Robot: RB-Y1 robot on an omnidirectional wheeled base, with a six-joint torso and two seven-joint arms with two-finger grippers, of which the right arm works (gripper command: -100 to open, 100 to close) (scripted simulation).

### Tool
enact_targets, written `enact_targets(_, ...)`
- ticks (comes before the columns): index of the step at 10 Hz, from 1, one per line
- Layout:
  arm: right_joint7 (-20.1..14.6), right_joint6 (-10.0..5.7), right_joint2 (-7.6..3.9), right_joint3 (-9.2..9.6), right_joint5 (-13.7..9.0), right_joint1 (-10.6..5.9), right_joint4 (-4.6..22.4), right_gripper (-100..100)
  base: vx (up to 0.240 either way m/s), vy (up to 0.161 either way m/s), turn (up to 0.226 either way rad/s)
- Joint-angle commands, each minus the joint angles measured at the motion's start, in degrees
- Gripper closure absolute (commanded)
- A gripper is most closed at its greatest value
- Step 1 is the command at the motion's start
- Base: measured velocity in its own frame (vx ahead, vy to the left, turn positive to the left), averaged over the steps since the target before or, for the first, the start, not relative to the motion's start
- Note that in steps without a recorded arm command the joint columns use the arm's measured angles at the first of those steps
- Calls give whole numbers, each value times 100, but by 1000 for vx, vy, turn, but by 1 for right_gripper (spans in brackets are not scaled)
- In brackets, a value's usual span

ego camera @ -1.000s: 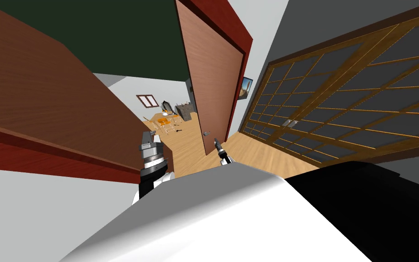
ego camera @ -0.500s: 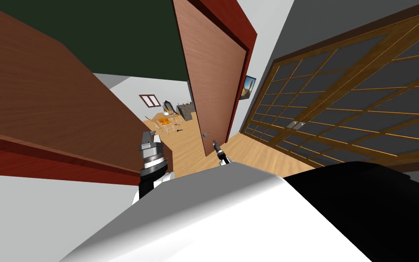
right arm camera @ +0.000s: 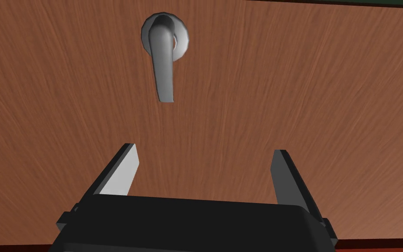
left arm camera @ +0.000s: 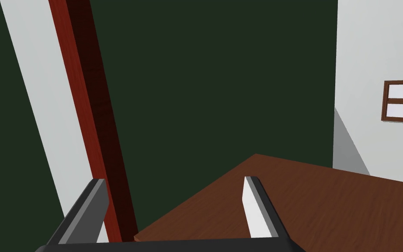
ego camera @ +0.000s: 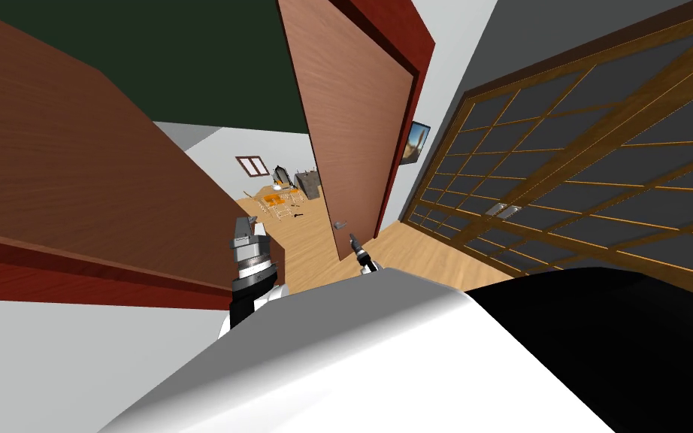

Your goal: Push the door open

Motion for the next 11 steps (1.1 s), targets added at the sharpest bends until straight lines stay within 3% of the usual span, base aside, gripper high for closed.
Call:
enact_targets(1,-7,-54,44,36,-16,-117,286,-100,68,-71,50)
enact_targets(2,-7,-54,44,36,-16,-117,286,-100,45,-39,7)
enact_targets(11,-46,-180,337,245,-85,-605,1458,-100,77,-72,50)
